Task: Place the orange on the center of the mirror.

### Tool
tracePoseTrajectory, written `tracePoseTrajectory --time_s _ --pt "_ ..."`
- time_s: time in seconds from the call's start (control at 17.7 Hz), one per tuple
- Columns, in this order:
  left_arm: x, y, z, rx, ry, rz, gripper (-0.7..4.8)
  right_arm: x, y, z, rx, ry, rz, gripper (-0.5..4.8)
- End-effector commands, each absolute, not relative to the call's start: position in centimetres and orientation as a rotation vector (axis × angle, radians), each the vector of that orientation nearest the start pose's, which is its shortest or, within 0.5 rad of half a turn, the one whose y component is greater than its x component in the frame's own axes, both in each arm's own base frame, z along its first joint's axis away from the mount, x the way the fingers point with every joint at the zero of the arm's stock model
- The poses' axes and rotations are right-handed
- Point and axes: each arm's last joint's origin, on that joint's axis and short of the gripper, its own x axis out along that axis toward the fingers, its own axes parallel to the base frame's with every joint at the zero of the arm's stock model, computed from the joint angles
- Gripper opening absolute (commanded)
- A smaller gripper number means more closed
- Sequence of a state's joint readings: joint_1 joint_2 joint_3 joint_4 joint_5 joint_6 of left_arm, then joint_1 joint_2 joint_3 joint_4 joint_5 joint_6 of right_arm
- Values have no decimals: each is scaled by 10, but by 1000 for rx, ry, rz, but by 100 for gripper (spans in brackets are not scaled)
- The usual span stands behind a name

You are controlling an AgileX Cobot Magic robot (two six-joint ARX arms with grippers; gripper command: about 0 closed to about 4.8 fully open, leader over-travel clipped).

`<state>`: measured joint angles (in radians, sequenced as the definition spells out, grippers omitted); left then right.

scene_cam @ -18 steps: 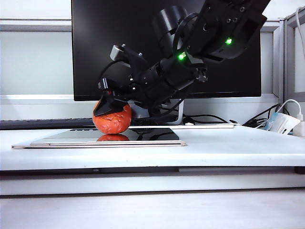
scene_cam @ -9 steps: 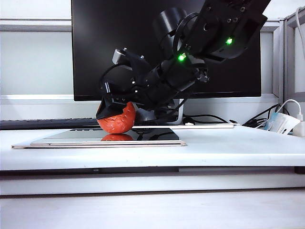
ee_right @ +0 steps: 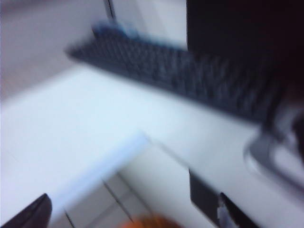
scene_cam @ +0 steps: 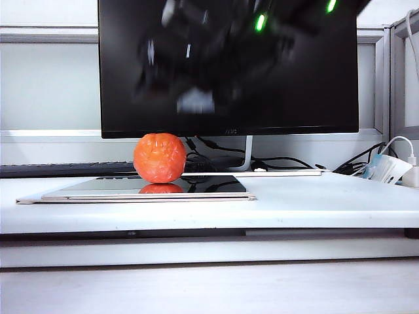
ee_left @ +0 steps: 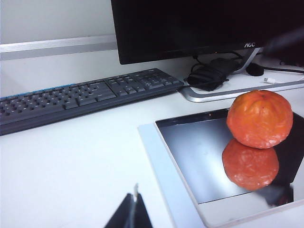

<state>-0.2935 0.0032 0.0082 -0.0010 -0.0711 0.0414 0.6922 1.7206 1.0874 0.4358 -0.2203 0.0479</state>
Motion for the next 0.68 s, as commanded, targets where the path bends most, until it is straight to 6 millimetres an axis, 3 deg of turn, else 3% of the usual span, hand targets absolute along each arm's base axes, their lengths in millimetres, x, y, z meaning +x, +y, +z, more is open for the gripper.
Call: tracePoseTrajectory --time_s 0.06,0.11,0.17,0.28,0.45,0.68 --pt "94 -26 167 43 -19 -223 -5 275 241 296 41 69 1009 19" --pt "94 -26 167 43 -19 -219 -5 268 233 315 51 16 977 -2" --pt "94 -24 167 43 -19 -203 -5 252 215 346 66 -63 893 -2" --pt "95 -22 167 43 -18 -177 -5 234 187 378 60 -140 779 -2" --pt "96 -18 167 43 -17 -137 -5 206 147 407 -9 -190 697 -2" --pt "97 -11 167 44 -15 -65 -5 164 99 424 -82 -157 611 -2"
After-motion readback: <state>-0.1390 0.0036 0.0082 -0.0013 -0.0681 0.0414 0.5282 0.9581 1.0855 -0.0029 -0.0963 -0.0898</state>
